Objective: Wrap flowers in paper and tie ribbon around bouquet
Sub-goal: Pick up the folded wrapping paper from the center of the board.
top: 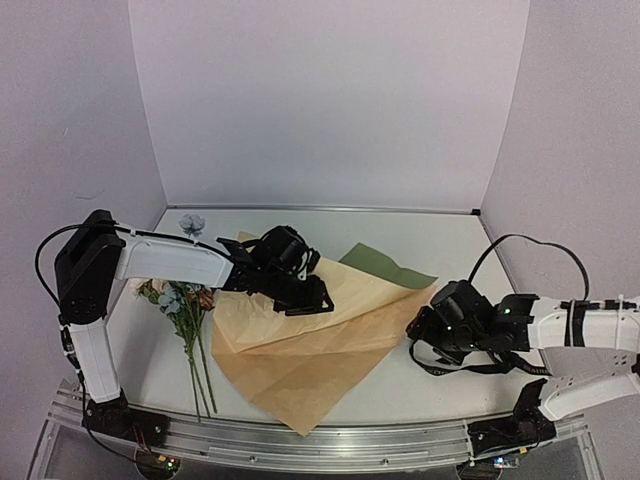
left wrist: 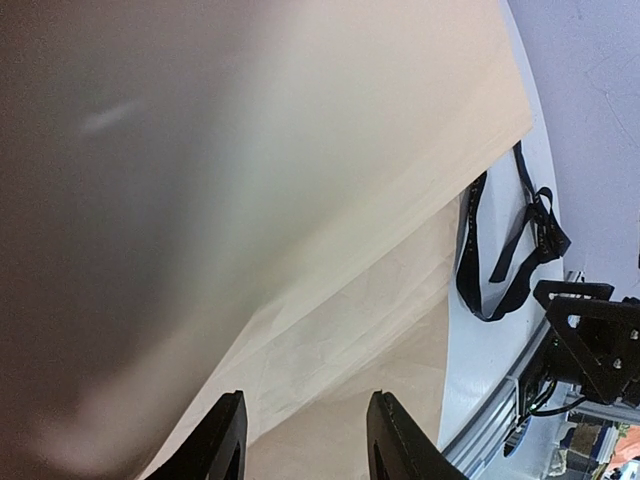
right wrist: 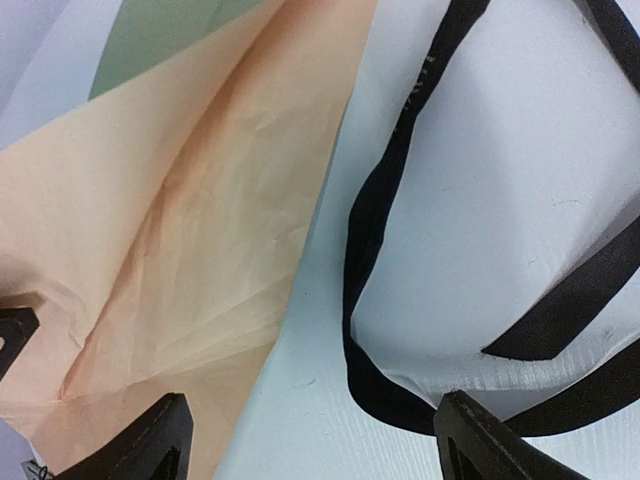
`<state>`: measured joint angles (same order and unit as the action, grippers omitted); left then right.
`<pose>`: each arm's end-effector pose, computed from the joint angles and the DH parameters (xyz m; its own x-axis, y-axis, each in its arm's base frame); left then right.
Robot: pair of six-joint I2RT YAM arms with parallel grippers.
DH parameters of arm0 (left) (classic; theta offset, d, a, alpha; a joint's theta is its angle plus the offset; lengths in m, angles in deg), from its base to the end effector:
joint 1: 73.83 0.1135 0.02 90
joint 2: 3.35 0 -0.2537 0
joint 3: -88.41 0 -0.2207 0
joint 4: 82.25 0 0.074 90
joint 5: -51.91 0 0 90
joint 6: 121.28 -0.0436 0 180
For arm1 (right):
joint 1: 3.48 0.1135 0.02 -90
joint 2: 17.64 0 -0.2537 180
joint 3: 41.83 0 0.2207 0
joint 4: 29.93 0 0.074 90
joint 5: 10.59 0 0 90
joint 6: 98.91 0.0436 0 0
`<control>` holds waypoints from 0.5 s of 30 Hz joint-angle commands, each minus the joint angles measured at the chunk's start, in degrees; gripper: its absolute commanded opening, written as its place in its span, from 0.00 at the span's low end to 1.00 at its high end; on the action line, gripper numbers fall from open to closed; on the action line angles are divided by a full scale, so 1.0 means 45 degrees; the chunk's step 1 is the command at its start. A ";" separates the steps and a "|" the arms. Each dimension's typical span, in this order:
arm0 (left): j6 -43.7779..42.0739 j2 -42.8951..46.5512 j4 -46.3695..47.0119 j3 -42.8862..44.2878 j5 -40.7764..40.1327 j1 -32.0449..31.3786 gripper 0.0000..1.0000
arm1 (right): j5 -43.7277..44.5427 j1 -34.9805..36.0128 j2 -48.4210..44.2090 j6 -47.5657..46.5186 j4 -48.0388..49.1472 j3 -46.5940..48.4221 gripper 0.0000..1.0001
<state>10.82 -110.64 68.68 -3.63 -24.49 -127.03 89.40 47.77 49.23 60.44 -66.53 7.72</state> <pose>0.2200 -0.3112 0.1957 -0.9168 0.1378 -0.3747 0.3465 0.7407 -0.5756 0.1310 0.1512 0.1866 -0.8373 0.4291 -0.3389 0.2251 0.8353 0.5016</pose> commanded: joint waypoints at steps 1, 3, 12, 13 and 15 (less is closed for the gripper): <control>0.0132 0.0231 0.0552 0.0403 0.0294 0.0121 0.44 | 0.0345 0.0470 -0.0219 -0.0445 0.0079 0.0061 0.87; 0.0155 0.0259 0.0605 0.0365 0.0364 0.0146 0.44 | -0.0324 0.0739 0.0273 -0.0350 0.1097 -0.0043 0.87; 0.0140 0.0438 0.0582 0.0254 0.0502 0.0259 0.44 | -0.2119 0.0908 0.4138 0.0776 0.6499 -0.0045 0.82; 0.0141 0.0451 0.0568 0.0251 0.0497 0.0270 0.44 | -0.2305 0.0922 0.4507 0.1069 0.6996 -0.0065 0.80; 0.0125 0.0484 0.0540 0.0239 0.0496 0.0292 0.44 | -0.2486 0.0954 0.5182 0.1531 0.7866 -0.0117 0.77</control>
<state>11.18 -110.64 69.17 -3.63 -22.81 -126.22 81.11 51.60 67.76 62.71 -43.62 7.60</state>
